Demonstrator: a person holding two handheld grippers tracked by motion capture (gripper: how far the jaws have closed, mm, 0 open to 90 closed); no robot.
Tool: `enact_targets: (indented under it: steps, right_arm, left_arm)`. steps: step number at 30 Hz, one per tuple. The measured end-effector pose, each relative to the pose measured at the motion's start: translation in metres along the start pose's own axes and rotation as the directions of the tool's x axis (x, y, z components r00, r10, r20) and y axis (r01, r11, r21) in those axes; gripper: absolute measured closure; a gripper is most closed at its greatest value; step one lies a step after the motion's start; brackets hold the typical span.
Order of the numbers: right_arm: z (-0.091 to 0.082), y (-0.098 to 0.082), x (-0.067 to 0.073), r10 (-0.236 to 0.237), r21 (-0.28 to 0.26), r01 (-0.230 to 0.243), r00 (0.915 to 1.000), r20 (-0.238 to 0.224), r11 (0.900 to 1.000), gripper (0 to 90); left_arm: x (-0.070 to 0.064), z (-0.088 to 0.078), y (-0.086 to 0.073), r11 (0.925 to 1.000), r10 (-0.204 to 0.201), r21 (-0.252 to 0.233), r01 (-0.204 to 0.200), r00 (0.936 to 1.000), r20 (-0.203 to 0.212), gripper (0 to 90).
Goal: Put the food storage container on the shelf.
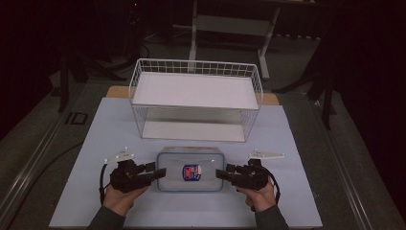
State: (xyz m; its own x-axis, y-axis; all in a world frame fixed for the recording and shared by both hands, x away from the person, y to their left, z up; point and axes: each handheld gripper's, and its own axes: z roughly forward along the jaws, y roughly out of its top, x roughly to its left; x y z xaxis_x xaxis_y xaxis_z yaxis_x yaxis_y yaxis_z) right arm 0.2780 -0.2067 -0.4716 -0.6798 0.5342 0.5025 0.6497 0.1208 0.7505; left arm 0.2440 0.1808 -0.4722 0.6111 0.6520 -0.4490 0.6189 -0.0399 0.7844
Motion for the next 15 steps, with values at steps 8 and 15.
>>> enact_targets:
  steps: [8, 15]
  right_arm:
    - [-0.002, 0.009, 0.006, -0.028, -0.028, 0.028, 0.9996, 0.0, 0.999, 49.2]
    - [-0.011, 0.023, 0.014, -0.065, -0.077, 0.066, 0.9977, 0.018, 0.995, 49.2]
  left_arm:
    - [-0.002, -0.007, 0.011, 0.9992, 0.027, -0.029, -0.027, 0.9996, 0.0, 51.5]
    - [-0.006, -0.009, 0.024, 0.9979, 0.043, -0.049, -0.042, 0.999, 0.01, 51.6]
